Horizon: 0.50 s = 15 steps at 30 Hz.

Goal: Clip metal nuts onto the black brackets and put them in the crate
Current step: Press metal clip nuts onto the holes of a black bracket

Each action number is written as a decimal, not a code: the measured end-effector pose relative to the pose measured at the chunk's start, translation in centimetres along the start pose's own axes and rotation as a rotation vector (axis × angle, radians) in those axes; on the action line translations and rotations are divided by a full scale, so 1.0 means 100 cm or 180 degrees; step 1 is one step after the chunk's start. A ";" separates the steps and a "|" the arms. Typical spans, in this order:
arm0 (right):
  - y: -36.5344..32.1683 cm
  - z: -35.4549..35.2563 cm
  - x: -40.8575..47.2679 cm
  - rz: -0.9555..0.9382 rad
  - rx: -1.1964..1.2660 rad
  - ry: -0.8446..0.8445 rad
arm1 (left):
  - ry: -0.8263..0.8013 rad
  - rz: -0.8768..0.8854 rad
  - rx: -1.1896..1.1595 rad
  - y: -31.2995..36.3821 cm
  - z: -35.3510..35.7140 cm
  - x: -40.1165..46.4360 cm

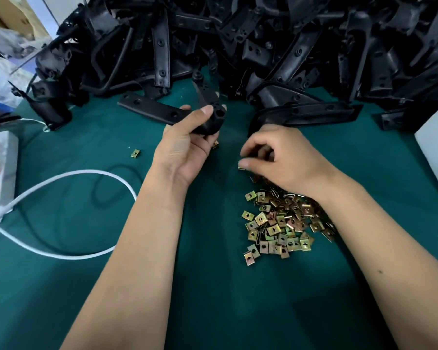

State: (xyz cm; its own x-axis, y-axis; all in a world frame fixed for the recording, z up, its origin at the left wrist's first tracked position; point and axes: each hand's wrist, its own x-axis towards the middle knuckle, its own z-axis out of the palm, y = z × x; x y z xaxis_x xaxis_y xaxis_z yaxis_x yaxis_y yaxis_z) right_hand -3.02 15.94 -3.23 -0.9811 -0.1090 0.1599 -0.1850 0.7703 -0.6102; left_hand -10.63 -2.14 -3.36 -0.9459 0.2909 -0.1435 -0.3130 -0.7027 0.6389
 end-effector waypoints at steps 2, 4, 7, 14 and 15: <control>-0.001 0.004 0.000 -0.0054 -0.0221 -0.0143 | -0.0007 0.0005 0.0018 -0.001 0.001 -0.001; -0.002 0.008 0.000 -0.0132 -0.0179 -0.0058 | -0.0022 0.0014 0.0113 -0.001 0.001 -0.002; -0.004 0.007 0.001 -0.0058 0.0313 0.0365 | -0.0064 -0.0007 0.0184 -0.002 0.003 -0.004; 0.009 -0.025 -0.003 0.0035 -0.0220 -0.0575 | -0.0058 -0.0068 0.0000 -0.002 0.003 -0.005; 0.009 -0.026 -0.004 0.0027 -0.0256 -0.0674 | -0.0056 -0.0072 0.0002 -0.002 0.003 -0.005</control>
State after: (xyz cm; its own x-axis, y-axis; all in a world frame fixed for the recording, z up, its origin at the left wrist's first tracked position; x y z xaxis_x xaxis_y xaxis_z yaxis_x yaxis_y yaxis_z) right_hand -2.70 18.33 -1.81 -0.9742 -0.2253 -0.0165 -0.1800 0.8184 -0.5458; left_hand -10.09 -1.96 -3.21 -0.9370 0.3181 -0.1446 -0.3342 -0.6954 0.6361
